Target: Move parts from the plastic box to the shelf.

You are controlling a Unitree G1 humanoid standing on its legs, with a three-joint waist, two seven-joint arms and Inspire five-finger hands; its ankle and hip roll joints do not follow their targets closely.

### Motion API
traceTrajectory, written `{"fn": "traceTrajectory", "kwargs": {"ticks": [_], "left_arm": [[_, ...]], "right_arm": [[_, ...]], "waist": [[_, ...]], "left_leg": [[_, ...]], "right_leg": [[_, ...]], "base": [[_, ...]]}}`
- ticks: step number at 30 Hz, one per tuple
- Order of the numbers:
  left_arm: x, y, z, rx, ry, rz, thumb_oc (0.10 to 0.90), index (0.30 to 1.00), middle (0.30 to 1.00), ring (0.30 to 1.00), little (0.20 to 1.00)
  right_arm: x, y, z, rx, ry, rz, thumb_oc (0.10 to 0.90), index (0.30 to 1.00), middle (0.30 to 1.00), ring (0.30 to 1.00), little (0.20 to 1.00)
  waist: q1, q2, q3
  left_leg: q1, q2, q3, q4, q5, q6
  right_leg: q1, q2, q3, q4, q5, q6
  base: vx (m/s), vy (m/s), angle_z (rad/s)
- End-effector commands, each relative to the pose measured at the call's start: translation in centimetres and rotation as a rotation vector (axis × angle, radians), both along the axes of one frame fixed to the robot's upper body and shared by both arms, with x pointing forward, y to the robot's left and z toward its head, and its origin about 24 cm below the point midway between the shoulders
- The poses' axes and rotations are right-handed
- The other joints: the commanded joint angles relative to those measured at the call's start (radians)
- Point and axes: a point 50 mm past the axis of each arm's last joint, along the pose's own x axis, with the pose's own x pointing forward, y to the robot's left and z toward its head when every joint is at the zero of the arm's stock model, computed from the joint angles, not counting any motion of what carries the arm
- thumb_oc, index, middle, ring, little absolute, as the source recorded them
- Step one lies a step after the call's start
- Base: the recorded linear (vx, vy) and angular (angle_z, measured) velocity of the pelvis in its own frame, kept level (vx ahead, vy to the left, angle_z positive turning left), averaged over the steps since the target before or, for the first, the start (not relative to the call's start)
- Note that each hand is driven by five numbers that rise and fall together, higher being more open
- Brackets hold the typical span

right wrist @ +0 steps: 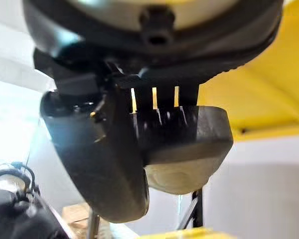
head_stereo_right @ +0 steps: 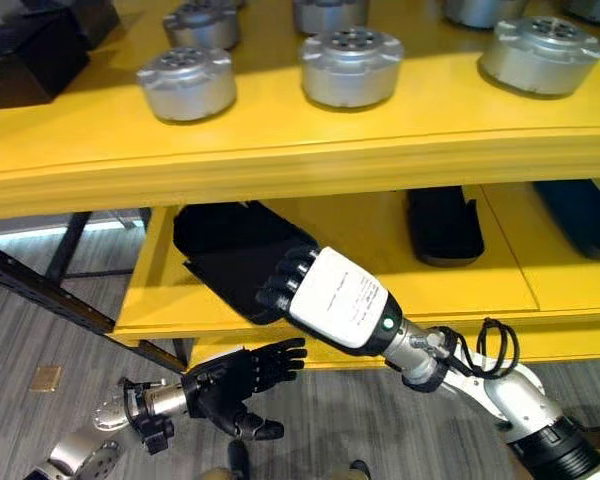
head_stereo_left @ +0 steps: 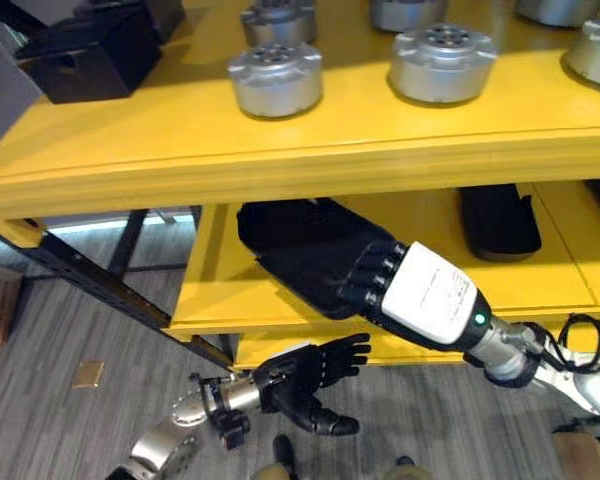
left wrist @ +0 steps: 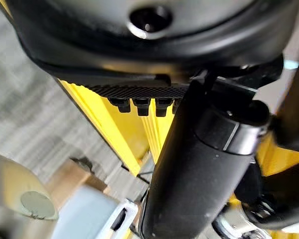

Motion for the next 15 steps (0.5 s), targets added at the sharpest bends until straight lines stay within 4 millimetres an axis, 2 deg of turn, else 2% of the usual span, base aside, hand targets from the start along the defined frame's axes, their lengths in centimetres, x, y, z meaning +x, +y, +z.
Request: {"fn": "traceTrajectory", "kwargs": {"ticks": [1,5,7,8,15], "left_arm": [[0.0,-0.4,3.4,-0.147,-0.181,-0.070,0.900,1.000,1.000,1.000,1.000],[0.0,-0.2,3.2,-0.144,-0.171,-0.064,0.900,1.000,1.000,1.000,1.000],[0.0,0.2,3.0,-0.129,-0.157,-0.059,0.900,1.000,1.000,1.000,1.000],[0.0,0.2,3.0,-0.124,-0.158,-0.058,0.900,1.000,1.000,1.000,1.000],[0.1,0.2,2.8,-0.115,-0.149,-0.072,0.900,1.000,1.000,1.000,1.000]], "right_arm": [[0.8,0.6,4.1,0.239,-0.078,-0.008,0.400,0.300,0.300,0.300,0.300],[1.6,0.4,3.5,0.266,-0.055,-0.065,0.400,0.300,0.300,0.300,0.300],[2.8,-0.4,2.3,0.312,-0.018,-0.202,0.400,0.300,0.300,0.300,0.300],[3.1,-0.6,2.2,0.316,-0.018,-0.228,0.400,0.300,0.300,0.300,0.300],[4.9,-2.2,0.7,0.335,0.018,-0.428,0.400,0.300,0.300,0.300,0.300]], "waist": [[0.019,0.020,-0.086],[0.025,0.017,-0.092],[0.040,0.007,-0.104],[0.043,0.005,-0.105],[0.058,-0.006,-0.105]], "left_leg": [[0.067,0.117,0.016,0.017,-0.102,-0.041],[0.089,0.098,0.027,0.000,-0.115,-0.031],[0.096,0.060,0.031,-0.008,-0.143,0.002],[0.095,0.055,0.032,-0.009,-0.147,0.007],[0.096,0.026,0.050,-0.009,-0.168,0.037]], "right_leg": [[-0.071,0.146,-0.001,-0.036,0.035,-0.060],[-0.068,0.131,-0.010,-0.050,0.051,-0.041],[-0.068,0.102,-0.024,-0.074,0.085,-0.006],[-0.070,0.096,-0.028,-0.078,0.090,0.000],[-0.078,0.082,-0.053,-0.060,0.094,0.017]], "base": [[0.09,0.202,0.04],[0.08,0.158,0.11],[0.15,0.318,0.04],[0.10,0.280,0.04],[0.03,0.142,0.01]]}}
